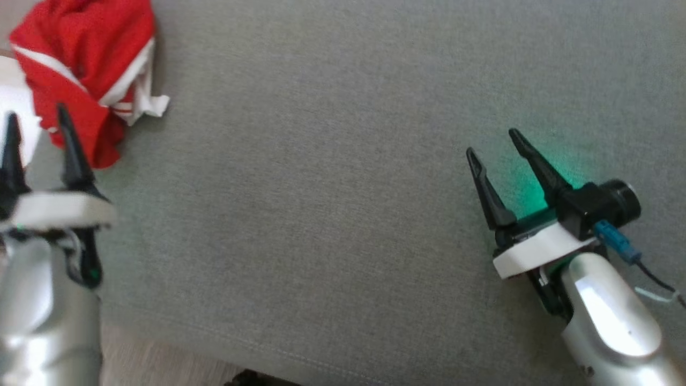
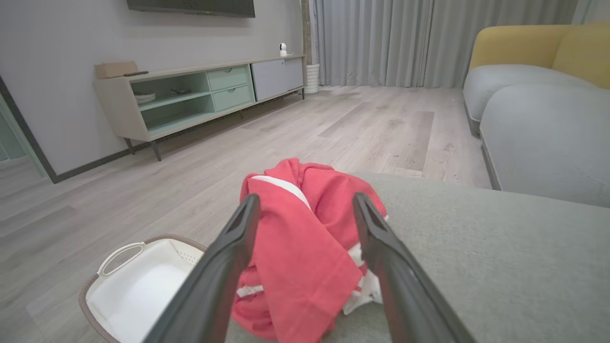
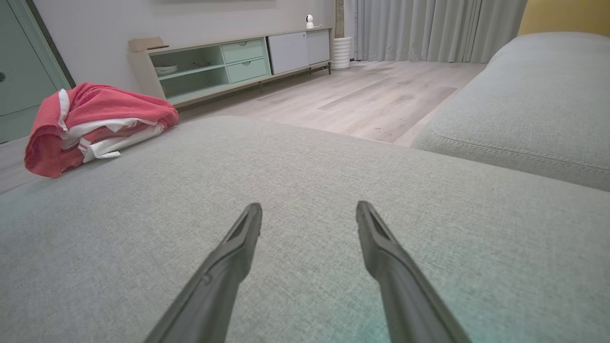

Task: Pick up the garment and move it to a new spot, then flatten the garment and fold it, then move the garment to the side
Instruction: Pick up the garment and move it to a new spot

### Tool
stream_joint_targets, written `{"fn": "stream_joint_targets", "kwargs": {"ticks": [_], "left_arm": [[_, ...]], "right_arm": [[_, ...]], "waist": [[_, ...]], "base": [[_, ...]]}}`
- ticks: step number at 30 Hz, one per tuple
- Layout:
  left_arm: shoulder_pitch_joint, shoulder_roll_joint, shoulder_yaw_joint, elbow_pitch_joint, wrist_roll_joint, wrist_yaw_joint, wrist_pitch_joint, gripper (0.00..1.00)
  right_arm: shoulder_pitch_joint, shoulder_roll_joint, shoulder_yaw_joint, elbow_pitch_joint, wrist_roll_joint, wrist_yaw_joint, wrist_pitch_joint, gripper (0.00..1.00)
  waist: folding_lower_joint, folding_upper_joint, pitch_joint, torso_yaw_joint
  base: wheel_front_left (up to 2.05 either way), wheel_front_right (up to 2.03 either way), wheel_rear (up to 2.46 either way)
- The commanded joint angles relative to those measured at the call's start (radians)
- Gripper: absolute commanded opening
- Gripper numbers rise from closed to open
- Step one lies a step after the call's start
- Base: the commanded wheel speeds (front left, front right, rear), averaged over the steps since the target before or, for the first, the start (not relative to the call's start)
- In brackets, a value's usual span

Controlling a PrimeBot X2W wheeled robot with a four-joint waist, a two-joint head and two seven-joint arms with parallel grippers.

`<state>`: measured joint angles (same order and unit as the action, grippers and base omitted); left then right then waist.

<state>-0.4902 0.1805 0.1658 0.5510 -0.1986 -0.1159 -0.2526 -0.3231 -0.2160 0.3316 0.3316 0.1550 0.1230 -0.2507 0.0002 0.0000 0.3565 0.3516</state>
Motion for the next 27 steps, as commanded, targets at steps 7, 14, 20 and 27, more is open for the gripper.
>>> {"fn": "stream_joint_targets", "kwargs": {"ticks": [7, 14, 20, 27], "left_arm": [[-0.234, 0.151, 0.049, 0.221, -0.030, 0.012, 0.065, 1.00], [-0.317, 0.208, 0.074, 0.359, -0.029, 0.098, 0.130, 1.00], [-0.348, 0.212, 0.075, 0.428, -0.028, 0.148, 0.121, 0.22], [-0.412, 0.210, 0.019, 0.351, 0.014, 0.127, 0.002, 0.00]], "right_arm": [[-0.065, -0.040, 0.039, -0.078, 0.011, 0.008, -0.011, 1.00], [-0.077, -0.059, 0.026, -0.098, 0.013, 0.008, -0.011, 1.00], [-0.073, -0.060, 0.010, -0.106, 0.016, 0.008, -0.011, 1.00], [-0.066, -0.029, -0.004, -0.090, 0.023, 0.008, -0.011, 1.00]], "waist": [[-0.0002, 0.0000, 0.117, -0.080], [-0.0002, 0.0000, 0.166, -0.120], [-0.0002, 0.0000, 0.189, -0.132], [-0.0002, 0.0000, 0.138, -0.128]], "base": [[0.00, 0.00, 0.00], [0.00, 0.00, 0.00], [0.00, 0.00, 0.00], [0.00, 0.00, 0.00]]}}
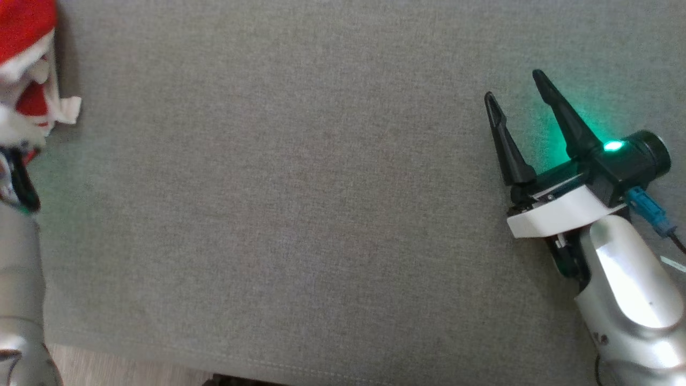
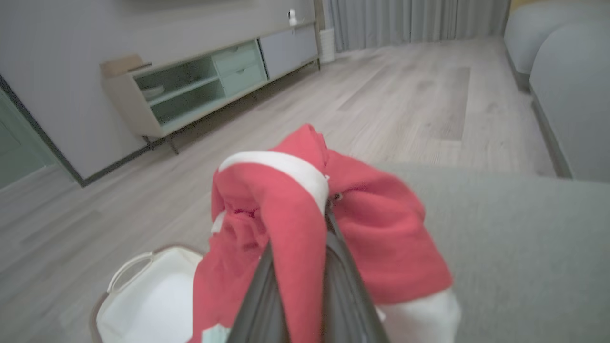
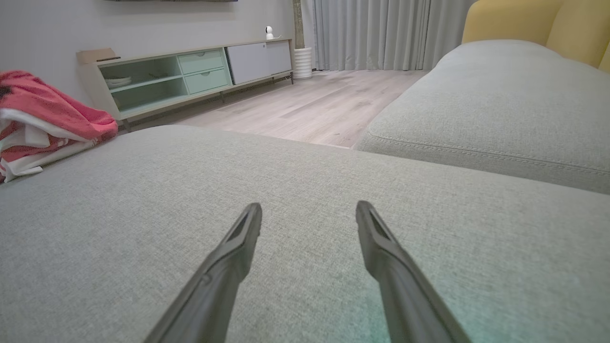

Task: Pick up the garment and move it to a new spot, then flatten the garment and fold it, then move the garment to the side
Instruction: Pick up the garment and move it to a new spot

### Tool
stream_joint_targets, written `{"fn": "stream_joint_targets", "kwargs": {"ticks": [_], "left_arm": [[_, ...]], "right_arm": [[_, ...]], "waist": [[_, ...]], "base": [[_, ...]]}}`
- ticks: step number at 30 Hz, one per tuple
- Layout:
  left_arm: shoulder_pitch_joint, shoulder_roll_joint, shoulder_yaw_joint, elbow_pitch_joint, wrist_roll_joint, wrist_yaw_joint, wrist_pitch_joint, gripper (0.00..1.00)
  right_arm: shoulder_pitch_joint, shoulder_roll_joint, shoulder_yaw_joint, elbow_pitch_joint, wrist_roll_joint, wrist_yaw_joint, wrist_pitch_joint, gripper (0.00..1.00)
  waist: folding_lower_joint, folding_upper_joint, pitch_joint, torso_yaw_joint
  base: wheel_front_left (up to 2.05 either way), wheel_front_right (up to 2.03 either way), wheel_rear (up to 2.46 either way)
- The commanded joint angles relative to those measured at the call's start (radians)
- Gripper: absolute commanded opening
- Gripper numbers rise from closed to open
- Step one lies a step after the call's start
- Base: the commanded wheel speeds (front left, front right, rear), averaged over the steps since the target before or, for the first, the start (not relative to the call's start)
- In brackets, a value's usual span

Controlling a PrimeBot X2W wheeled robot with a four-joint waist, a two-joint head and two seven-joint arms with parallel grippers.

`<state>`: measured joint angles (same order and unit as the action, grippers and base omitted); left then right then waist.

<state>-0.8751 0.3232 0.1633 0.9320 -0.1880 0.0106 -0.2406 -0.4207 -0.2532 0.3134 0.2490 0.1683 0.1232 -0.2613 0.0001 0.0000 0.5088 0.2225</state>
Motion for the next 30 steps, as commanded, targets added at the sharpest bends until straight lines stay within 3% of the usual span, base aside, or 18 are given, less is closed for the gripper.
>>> {"fn": "stream_joint_targets", "kwargs": {"ticks": [1, 8, 12, 16, 22, 30], "left_arm": [[-0.035, 0.069, 0.008, -0.055, 0.015, -0.008, -0.014, 0.00], [-0.081, 0.035, -0.098, -0.274, 0.069, -0.074, -0.021, 0.00], [-0.072, -0.017, -0.164, -0.372, 0.073, -0.101, -0.014, 0.00], [-0.047, -0.112, -0.242, -0.436, 0.045, -0.121, 0.011, 0.00], [0.060, -0.238, -0.360, -0.438, -0.015, -0.134, 0.009, 0.00], [0.243, -0.272, -0.476, -0.368, -0.127, -0.127, -0.017, 0.00]], "right_arm": [[0.035, 0.013, 0.014, -0.003, 0.011, 0.008, -0.001, 1.00], [0.073, 0.076, 0.015, 0.029, 0.030, 0.008, -0.001, 1.00], [0.099, 0.112, 0.014, 0.046, 0.040, 0.008, -0.001, 1.00], [0.114, 0.126, 0.009, 0.061, 0.049, 0.008, -0.001, 1.00], [0.123, 0.157, 0.013, 0.073, 0.057, 0.008, -0.001, 1.00], [0.150, 0.171, 0.006, 0.088, 0.059, 0.008, -0.001, 1.00]], "waist": [[-0.0001, 0.0000, -0.029, 0.001], [-0.0001, 0.0000, -0.146, -0.052], [-0.0001, 0.0000, -0.206, -0.117], [-0.0001, 0.0000, -0.240, -0.181], [-0.0001, 0.0000, -0.268, -0.293], [-0.0001, 0.0000, -0.288, -0.363]], "base": [[0.00, 0.00, 0.00], [0.00, 0.00, 0.00], [0.00, 0.00, 0.00], [0.00, 0.00, 0.00], [0.00, 0.00, 0.00], [0.00, 0.00, 0.00]]}}
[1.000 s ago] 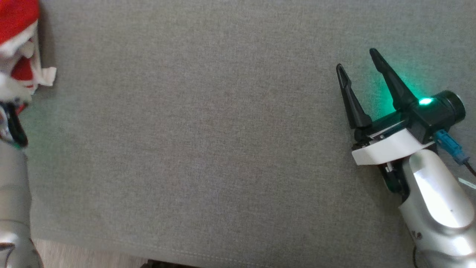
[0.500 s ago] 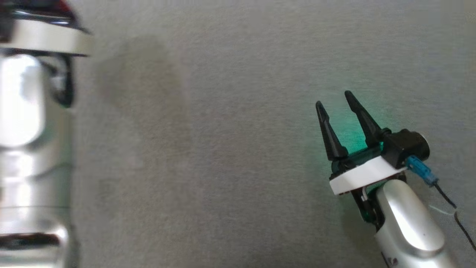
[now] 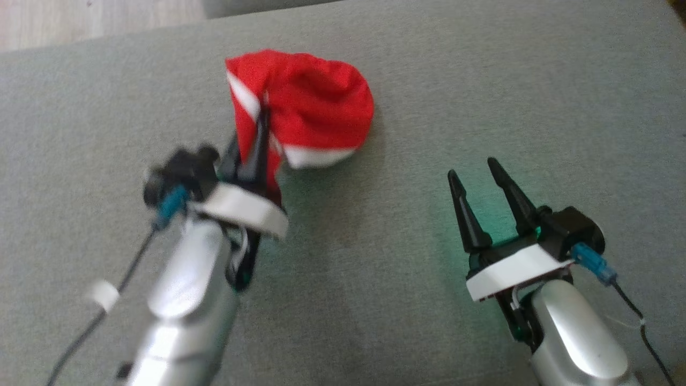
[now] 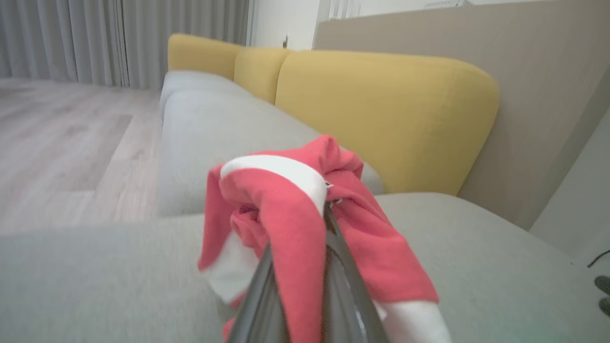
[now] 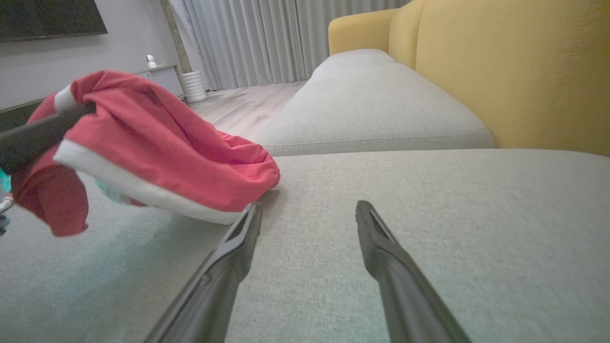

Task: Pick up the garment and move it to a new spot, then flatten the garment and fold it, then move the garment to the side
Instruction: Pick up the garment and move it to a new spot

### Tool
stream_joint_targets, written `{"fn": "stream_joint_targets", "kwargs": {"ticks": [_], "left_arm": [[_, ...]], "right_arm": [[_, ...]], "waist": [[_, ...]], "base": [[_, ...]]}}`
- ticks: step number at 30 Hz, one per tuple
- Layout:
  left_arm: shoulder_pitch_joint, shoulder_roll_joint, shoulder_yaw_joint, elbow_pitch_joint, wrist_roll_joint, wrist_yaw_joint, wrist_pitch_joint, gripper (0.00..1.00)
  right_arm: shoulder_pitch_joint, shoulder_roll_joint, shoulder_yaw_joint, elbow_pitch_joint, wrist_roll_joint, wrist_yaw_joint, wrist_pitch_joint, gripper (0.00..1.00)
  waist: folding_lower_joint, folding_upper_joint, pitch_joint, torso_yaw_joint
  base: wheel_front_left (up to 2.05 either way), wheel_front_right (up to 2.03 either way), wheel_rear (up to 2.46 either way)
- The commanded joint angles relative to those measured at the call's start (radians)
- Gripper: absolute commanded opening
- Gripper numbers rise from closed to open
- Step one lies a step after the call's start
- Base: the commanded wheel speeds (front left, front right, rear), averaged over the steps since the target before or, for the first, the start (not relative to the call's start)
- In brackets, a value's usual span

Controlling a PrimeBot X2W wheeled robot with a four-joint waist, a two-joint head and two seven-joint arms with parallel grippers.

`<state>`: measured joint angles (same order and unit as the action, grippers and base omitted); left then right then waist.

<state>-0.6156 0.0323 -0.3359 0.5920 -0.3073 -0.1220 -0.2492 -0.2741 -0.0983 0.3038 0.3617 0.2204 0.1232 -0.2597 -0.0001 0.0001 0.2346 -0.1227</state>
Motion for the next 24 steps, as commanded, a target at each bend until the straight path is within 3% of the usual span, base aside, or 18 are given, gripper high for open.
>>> {"fn": "stream_joint_targets", "kwargs": {"ticks": [1, 2, 3, 4, 9, 14, 18, 24], "left_arm": [[0.010, 0.019, 0.010, -0.019, -0.036, 0.016, -0.010, 0.00], [0.036, 0.019, -0.001, -0.009, -0.059, 0.030, -0.011, 0.29], [0.058, 0.018, -0.007, -0.003, -0.074, 0.045, -0.012, 0.87], [0.077, 0.018, -0.007, -0.004, -0.078, 0.059, -0.012, 1.00], [0.189, 0.020, 0.070, -0.015, -0.046, 0.120, -0.012, 1.00], [0.321, 0.028, 0.180, -0.087, 0.009, 0.137, -0.012, 1.00], [0.430, 0.028, 0.253, -0.145, 0.052, 0.125, -0.012, 1.00], [0.564, 0.022, 0.303, -0.200, 0.096, 0.071, -0.012, 1.00]], "right_arm": [[0.006, 0.016, 0.016, -0.022, 0.007, 0.008, -0.002, 1.00], [0.010, 0.016, 0.014, -0.020, 0.007, 0.008, -0.002, 1.00], [0.013, 0.016, 0.012, -0.019, 0.007, 0.008, -0.002, 1.00], [0.016, 0.015, 0.009, -0.018, 0.007, 0.008, -0.002, 1.00], [0.028, 0.012, -0.006, -0.010, 0.010, 0.008, -0.002, 1.00], [0.049, 0.017, -0.026, -0.005, 0.011, 0.008, -0.002, 1.00], [0.077, 0.020, -0.039, 0.001, 0.008, 0.008, -0.002, 1.00], [0.136, 0.022, -0.060, 0.008, 0.005, 0.008, -0.002, 1.00]], "waist": [[0.0001, -0.0001, -0.017, -0.021], [0.0001, -0.0001, -0.019, -0.023], [0.0001, -0.0001, -0.020, -0.024], [0.0001, -0.0001, -0.023, -0.023], [0.0001, -0.0001, -0.046, -0.009], [0.0001, -0.0001, -0.087, 0.011], [0.0001, -0.0001, -0.131, 0.027], [0.0001, -0.0001, -0.198, 0.047]], "base": [[0.00, 0.00, 0.00], [0.00, 0.00, 0.00], [0.00, 0.00, 0.00], [0.00, 0.00, 0.00], [0.00, 0.00, 0.00], [0.00, 0.00, 0.00], [0.00, 0.00, 0.00], [0.00, 0.00, 0.00]]}}
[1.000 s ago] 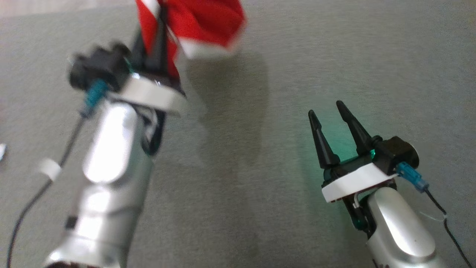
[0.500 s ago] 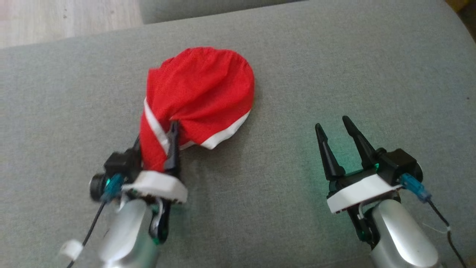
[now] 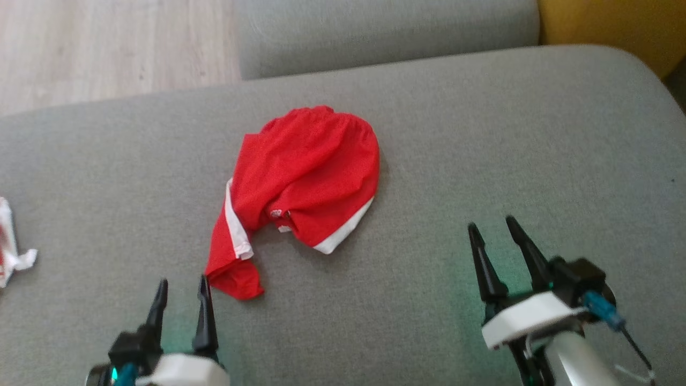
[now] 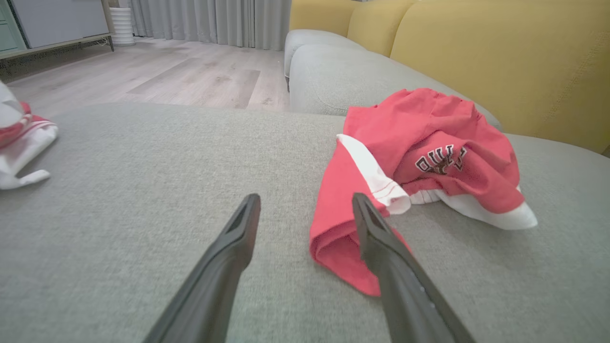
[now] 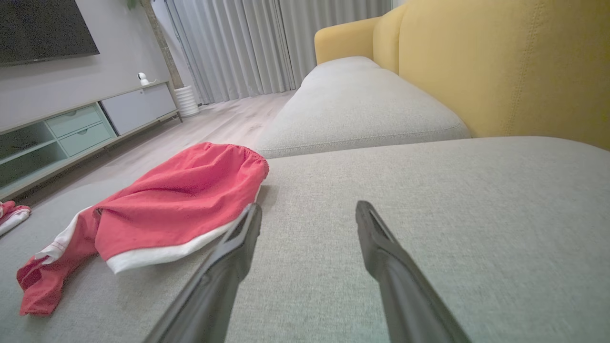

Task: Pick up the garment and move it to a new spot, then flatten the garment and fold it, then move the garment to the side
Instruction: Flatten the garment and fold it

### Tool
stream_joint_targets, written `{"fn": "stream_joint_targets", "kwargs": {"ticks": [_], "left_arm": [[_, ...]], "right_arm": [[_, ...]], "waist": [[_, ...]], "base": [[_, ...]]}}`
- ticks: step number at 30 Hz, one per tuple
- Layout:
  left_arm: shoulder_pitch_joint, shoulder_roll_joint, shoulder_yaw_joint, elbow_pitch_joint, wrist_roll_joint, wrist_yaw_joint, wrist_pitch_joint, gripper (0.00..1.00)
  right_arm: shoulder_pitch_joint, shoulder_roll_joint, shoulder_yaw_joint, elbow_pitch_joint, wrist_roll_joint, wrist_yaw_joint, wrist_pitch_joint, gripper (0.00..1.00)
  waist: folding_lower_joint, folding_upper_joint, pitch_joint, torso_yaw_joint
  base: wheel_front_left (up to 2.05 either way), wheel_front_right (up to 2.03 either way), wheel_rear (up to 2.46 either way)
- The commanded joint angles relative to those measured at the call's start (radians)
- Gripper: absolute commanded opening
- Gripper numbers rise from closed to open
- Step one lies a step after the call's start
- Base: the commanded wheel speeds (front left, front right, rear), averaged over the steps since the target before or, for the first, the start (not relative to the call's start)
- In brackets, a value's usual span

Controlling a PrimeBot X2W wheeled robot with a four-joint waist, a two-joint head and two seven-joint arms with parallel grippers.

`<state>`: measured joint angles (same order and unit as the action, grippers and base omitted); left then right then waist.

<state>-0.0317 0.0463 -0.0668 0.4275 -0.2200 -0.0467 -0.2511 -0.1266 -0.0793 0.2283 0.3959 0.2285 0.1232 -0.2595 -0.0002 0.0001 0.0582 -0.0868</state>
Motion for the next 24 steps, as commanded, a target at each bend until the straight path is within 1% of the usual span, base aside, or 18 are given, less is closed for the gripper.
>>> {"fn": "stream_joint_targets", "kwargs": {"ticks": [1, 4, 7, 11, 14, 18, 19, 24], "left_arm": [[-0.003, 0.007, 0.037, -0.042, 0.013, -0.009, -0.011, 1.00], [0.030, 0.005, 0.042, -0.059, 0.018, -0.014, -0.011, 1.00], [0.038, 0.004, 0.025, -0.065, -0.001, -0.012, -0.011, 1.00], [0.021, 0.004, -0.010, -0.066, -0.013, -0.005, -0.011, 1.00], [0.007, 0.004, -0.034, -0.065, -0.019, -0.001, -0.011, 1.00], [-0.012, 0.004, -0.073, -0.054, -0.029, 0.000, -0.011, 1.00], [-0.012, 0.004, -0.073, -0.054, -0.029, 0.000, -0.011, 1.00], [-0.041, 0.004, -0.134, -0.046, -0.040, 0.001, -0.011, 1.00]], "right_arm": [[-0.001, 0.003, 0.012, -0.023, -0.004, 0.008, -0.002, 1.00], [0.020, 0.001, 0.006, -0.019, -0.007, 0.008, -0.002, 1.00], [0.028, -0.002, 0.005, -0.019, -0.008, 0.008, -0.002, 1.00], [0.010, -0.003, 0.049, -0.016, 0.000, 0.008, -0.002, 1.00], [-0.024, -0.003, 0.120, -0.005, 0.025, 0.008, -0.002, 1.00], [-0.099, -0.003, 0.257, 0.017, 0.093, 0.008, -0.002, 1.00], [-0.099, -0.003, 0.257, 0.017, 0.093, 0.008, -0.002, 1.00], [-0.215, -0.001, 0.435, 0.057, 0.210, 0.008, -0.002, 1.00]], "waist": [[0.0002, -0.0001, -0.030, 0.014], [0.0002, -0.0001, -0.040, 0.020], [0.0002, -0.0001, -0.040, 0.026], [0.0002, -0.0001, -0.018, 0.047], [0.0002, -0.0001, 0.006, 0.070], [0.0002, -0.0001, 0.043, 0.121], [0.0002, -0.0001, 0.043, 0.121], [0.0002, -0.0001, 0.093, 0.212]], "base": [[0.00, 0.00, 0.00], [0.00, 0.00, 0.00], [0.00, 0.00, 0.00], [0.00, 0.00, 0.00], [0.00, 0.00, 0.00], [0.00, 0.00, 0.00], [0.00, 0.00, 0.00], [0.00, 0.00, 0.00]]}}
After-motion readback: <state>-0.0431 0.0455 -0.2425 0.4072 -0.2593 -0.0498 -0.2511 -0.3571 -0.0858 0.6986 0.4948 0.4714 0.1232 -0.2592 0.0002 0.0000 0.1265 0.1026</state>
